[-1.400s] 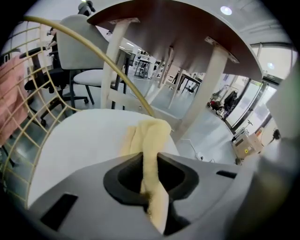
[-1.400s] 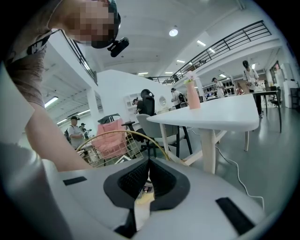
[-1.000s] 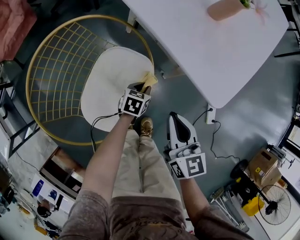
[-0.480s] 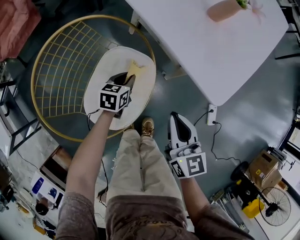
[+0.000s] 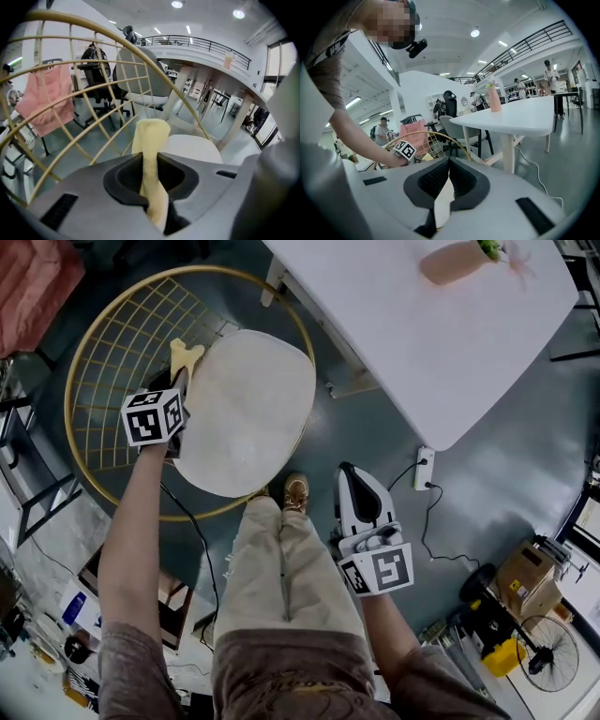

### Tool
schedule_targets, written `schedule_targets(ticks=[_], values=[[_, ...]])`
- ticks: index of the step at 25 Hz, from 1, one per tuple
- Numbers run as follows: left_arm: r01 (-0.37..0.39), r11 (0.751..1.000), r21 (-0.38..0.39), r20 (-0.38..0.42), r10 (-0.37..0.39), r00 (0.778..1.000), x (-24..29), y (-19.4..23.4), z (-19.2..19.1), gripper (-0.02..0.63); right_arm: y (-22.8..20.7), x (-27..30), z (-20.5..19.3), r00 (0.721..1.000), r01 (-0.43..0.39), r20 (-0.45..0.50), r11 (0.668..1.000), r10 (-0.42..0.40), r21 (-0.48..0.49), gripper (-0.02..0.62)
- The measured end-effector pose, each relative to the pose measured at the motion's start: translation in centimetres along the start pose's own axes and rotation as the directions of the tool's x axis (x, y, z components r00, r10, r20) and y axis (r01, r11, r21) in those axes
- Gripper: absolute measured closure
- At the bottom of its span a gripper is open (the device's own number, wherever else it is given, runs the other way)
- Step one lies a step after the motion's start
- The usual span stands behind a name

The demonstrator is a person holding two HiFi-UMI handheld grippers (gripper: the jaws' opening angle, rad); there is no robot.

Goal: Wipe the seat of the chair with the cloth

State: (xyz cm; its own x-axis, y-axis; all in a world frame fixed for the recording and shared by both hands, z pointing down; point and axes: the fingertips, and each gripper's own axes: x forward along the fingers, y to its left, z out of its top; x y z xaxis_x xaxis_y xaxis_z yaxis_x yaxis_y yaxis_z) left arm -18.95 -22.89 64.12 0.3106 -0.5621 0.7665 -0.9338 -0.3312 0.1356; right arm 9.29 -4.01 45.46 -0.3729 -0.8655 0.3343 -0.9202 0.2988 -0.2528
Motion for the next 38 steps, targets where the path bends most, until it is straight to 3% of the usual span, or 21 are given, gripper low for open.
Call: schedule_targets(ticks=[3,7,10,15,27,38], values=[[-0.042,0.999,0.009,-0.048,0.042,0.998,0.3,1.8,-1.4,0.534,0.3,0.3,0.0,1.0,-0.005,-0.003,1.0,0.005,-0.001,0.569],[-0.044,0.995,0.085,-0.135,0.055,0.989,1.8,0.9,-5.0,0.534,0.2,0.6,-0.5,1.0,-0.008,-0.012,1.0,0.008,-0.005,0.569],[-0.035,0.997,0.067,-0.182,0.047,0.982,2.7,0.1,-7.5,0.534,0.2,0.7,-0.7,1.0,-0.009,-0.015,1.0,0.009,-0.007,0.569],[-0.038,0.999,-0.031,-0.184,0.032,0.982,3.0,-1.2,-8.5,0.534,0.3,0.7,0.0,1.0,-0.004,-0.017,1.0,0.004,-0.011,0.569],[0.031,0.999,0.022,-0.198,-0.026,0.98,3.4,-8.0,-10.3,0.534,0.8,0.1,-0.6,1.0,-0.007,-0.018,1.0,0.008,0.007,0.569],[0.167,0.985,0.039,-0.233,-0.153,0.96,2.9,-15.7,-12.6,0.534,0.9,-0.6,-0.8,1.0,-0.001,-0.011,1.0,0.002,0.019,0.569]])
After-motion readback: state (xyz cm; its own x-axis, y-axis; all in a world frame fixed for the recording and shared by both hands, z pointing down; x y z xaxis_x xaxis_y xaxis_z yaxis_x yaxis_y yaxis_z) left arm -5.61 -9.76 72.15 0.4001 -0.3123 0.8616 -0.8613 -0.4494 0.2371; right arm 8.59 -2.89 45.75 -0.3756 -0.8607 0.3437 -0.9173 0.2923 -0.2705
